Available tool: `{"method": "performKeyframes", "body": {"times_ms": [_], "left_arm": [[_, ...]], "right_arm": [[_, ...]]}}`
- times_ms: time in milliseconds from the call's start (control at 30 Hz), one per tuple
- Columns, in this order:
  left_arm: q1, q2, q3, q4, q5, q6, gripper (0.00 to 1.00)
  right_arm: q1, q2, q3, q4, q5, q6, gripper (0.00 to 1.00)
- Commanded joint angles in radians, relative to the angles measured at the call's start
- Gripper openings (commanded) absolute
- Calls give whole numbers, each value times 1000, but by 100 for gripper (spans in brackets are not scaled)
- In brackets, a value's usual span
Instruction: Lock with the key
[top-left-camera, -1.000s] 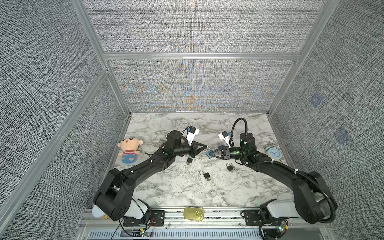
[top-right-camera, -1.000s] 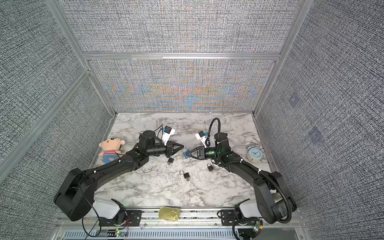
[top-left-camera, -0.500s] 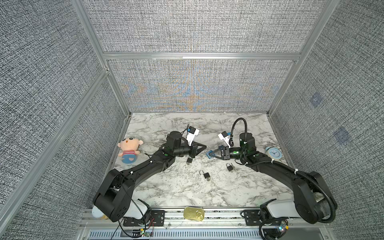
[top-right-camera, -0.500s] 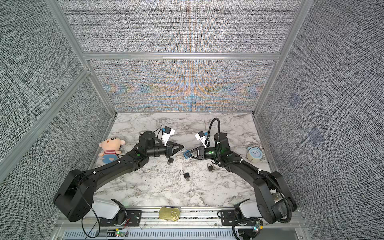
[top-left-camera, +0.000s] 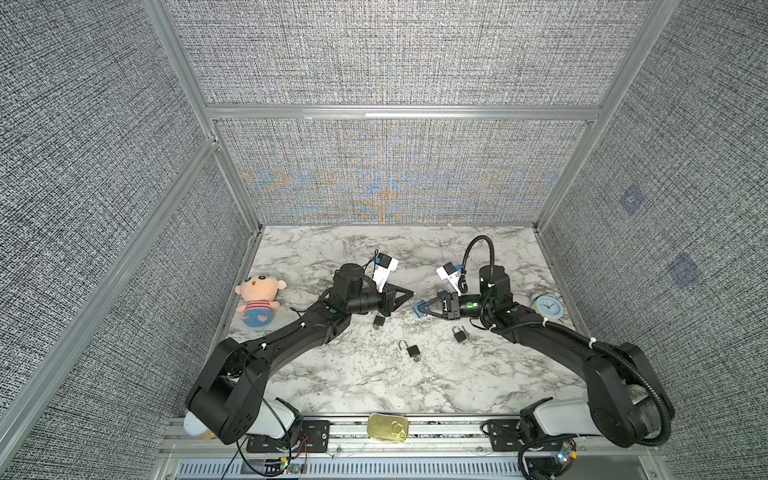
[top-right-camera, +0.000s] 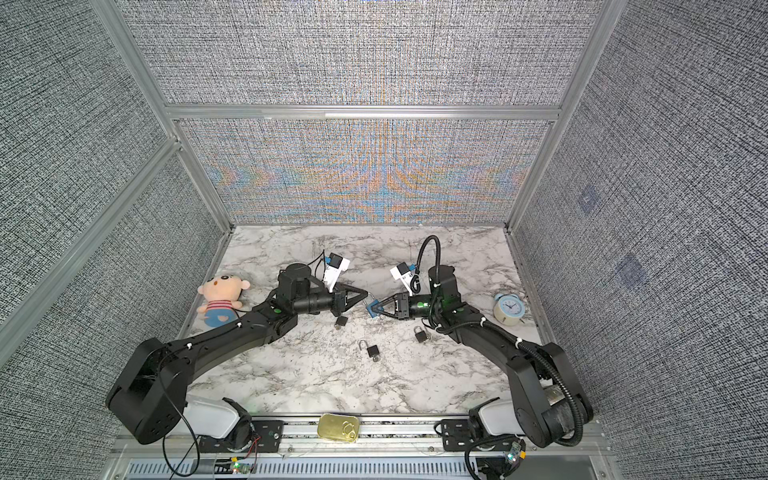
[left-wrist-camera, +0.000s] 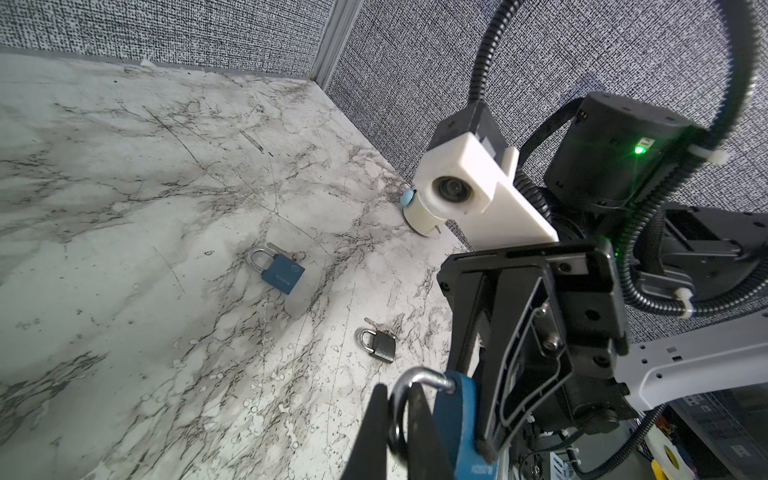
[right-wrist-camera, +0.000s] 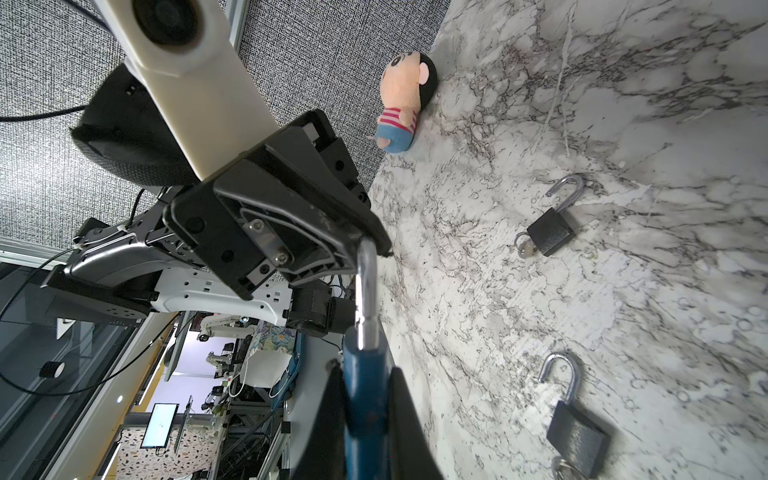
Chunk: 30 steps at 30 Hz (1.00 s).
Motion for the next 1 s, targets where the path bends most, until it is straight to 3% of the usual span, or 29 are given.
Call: {"method": "performKeyframes", "body": {"times_ms": [0,967], "left_arm": [[-19,-1,-6,-46,115,-2,0],[-34,-24,-20,-44,138,-19,0]], "right_arm": [[3,2,27,108,48,-10,0],[3,0,40,55,84,-38,0]]}}
